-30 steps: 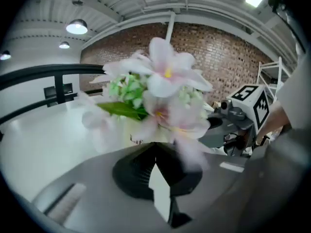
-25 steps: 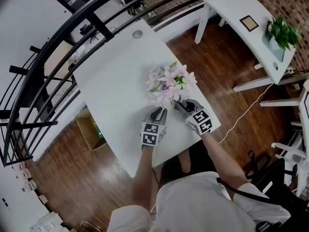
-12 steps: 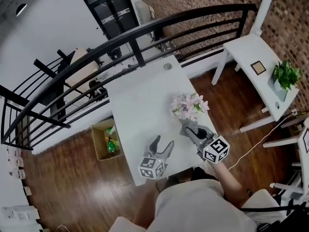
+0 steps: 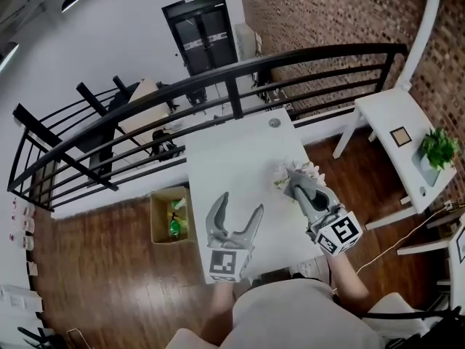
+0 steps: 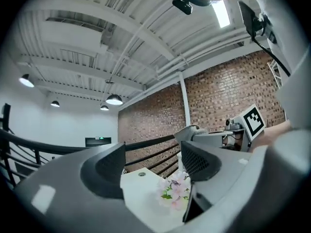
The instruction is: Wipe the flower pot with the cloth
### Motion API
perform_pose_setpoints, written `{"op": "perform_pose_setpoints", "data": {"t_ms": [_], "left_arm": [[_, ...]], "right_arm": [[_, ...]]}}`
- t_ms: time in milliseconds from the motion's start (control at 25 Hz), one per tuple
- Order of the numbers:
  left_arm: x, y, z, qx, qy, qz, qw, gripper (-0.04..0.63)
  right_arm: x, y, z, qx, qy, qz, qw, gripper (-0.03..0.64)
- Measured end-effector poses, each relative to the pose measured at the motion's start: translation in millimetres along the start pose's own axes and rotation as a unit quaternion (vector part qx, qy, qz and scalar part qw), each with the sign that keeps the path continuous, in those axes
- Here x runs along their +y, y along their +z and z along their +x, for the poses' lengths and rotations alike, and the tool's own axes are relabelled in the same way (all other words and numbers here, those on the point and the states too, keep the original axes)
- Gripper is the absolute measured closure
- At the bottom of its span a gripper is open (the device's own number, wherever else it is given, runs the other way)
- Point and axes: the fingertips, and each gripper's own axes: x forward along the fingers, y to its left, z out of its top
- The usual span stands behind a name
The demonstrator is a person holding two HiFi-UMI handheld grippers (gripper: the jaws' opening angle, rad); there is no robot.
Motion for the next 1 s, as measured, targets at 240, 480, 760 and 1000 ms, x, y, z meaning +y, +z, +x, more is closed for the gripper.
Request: {"op": "perform_pose_setpoints", "data": {"t_ms": [240, 480, 760, 1000], "left_arm": [[-1, -13, -14, 0.003, -0.029, -0.054, 0.9981, 0.224], [-43, -27, 0, 0.014, 0.0, -0.034, 0.9993, 0.225], [-124, -23, -21, 0.023, 0.077, -0.028, 0.9963, 0.227], [-175, -20, -35, 0.027, 0.086, -0.037, 0.9953, 0.23]], "right_arm": [[23, 10, -23, -0.007, -0.049, -0.039, 0.998, 0.604], [-18, 0, -77, 0.001, -0.056, -0.029, 0.998, 0.604], [-42, -3, -153, 0.004, -0.006, -0.03, 1.0, 0.603], [-55, 2, -190, 0.005, 0.004, -0.012, 1.0, 0.604]]}}
